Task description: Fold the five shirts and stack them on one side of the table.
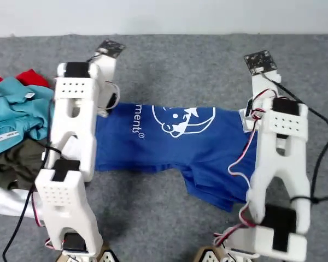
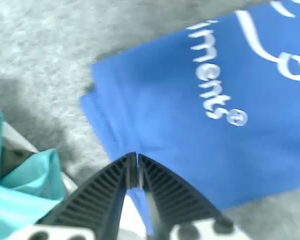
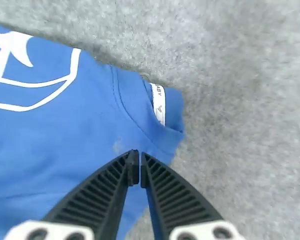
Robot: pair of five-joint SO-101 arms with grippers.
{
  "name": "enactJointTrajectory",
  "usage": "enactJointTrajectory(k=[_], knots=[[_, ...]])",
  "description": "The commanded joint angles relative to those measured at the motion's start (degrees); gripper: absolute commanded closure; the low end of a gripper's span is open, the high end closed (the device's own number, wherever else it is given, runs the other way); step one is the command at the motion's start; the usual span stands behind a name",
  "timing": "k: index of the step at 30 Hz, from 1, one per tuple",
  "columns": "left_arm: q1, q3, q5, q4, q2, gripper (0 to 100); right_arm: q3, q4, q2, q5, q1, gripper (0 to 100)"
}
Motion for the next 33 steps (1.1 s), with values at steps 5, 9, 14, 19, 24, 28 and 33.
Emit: enactJointTrajectory(k=[5, 9, 14, 19, 24, 28, 33], knots=[[9.67, -2.15, -0.97, 3.6, -8.62, 99, -1.67, 10.68, -18.07, -0.7, 2.95, 98.7], [15.38, -2.15, -0.97, 3.6, -9.05, 99, -1.67, 14.9, -26.77, -0.7, 6.37, 98.7], [23.47, -2.15, -0.97, 3.16, -8.53, 99, -1.41, 18.07, -36.53, -0.53, 13.41, 98.7], [31.82, -2.07, -2.99, 3.16, -7.82, 98, -0.53, 21.14, -42.07, -0.35, 22.9, 98.7], [39.56, -2.07, -3.25, 3.25, -3.34, 98, 3.25, 21.41, -44.62, -0.26, 30.55, 98.7], [43.78, -2.15, -3.25, 3.43, 2.29, 97, 5.98, 21.41, -47.08, 0.97, 34.15, 98.7], [45.89, -2.15, -3.25, 3.6, 9.93, 94, 9.23, 21.41, -51.21, 6.59, 35.03, 98.7]])
